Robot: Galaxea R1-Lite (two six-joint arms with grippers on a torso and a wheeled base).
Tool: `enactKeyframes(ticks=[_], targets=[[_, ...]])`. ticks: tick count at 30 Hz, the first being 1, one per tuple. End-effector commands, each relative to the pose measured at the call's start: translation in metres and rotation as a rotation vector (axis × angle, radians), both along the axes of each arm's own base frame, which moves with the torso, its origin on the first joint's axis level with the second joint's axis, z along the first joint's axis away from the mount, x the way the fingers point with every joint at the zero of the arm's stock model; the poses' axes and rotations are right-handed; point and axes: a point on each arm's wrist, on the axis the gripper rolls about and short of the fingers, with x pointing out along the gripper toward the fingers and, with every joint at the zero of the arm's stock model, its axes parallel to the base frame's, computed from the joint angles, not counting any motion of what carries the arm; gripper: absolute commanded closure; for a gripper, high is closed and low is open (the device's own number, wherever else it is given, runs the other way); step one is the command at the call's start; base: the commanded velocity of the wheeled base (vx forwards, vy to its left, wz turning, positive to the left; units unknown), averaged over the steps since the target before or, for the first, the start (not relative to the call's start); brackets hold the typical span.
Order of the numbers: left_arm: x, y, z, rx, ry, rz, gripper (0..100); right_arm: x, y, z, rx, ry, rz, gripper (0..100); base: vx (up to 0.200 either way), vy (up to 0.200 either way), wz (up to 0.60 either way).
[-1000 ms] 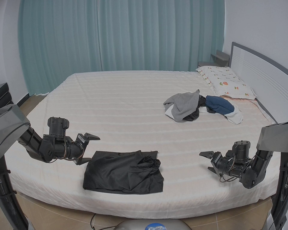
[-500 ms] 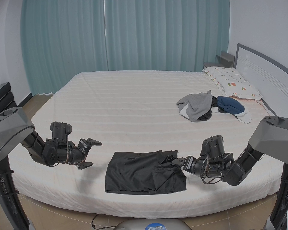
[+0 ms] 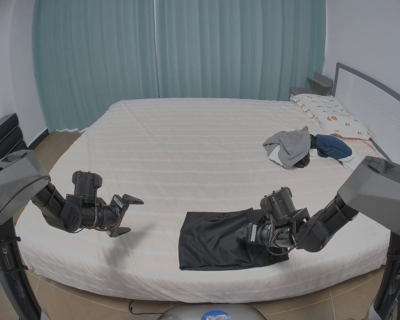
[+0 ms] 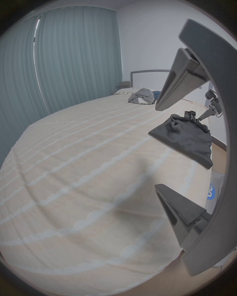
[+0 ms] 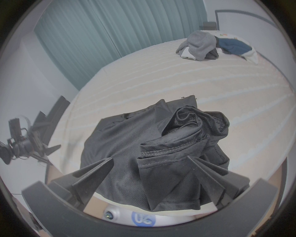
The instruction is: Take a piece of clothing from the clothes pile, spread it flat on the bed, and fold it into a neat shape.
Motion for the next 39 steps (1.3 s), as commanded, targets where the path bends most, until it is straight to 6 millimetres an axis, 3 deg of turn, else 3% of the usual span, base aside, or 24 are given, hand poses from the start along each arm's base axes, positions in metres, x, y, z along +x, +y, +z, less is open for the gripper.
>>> enactKeyframes(ticks=[1, 8, 16, 21, 27, 33, 39], targets=[[0.0, -0.001, -0.002, 0.001, 0.005, -0.003, 0, 0.0, -0.002, -0.006, -0.05, 0.017, -0.005, 0, 0.0, 0.0, 0.0], [0.001, -0.001, -0.001, 0.001, 0.002, -0.003, 0, -0.006, -0.023, -0.001, -0.083, 0.054, -0.048, 0, 0.0, 0.0, 0.0], [0.001, -0.001, -0.002, 0.001, 0.003, -0.003, 0, -0.031, -0.075, -0.01, -0.069, 0.176, -0.1, 0, 0.0, 0.0, 0.0], [0.001, -0.001, -0.002, 0.003, 0.003, -0.003, 0, -0.045, -0.097, -0.003, 0.0, 0.179, -0.119, 0, 0.0, 0.0, 0.0], [0.001, -0.002, -0.002, 0.003, 0.003, -0.005, 0, -0.056, -0.123, -0.011, 0.006, 0.207, -0.177, 0, 0.0, 0.0, 0.0], [0.001, -0.002, -0.002, 0.002, 0.003, -0.004, 0, -0.059, -0.139, -0.014, 0.025, 0.189, -0.179, 0, 0.0, 0.0, 0.0], [0.002, -0.003, -0.003, 0.002, 0.003, -0.005, 0, -0.053, -0.146, 0.009, 0.148, 0.089, -0.15, 0, 0.0, 0.0, 0.0]])
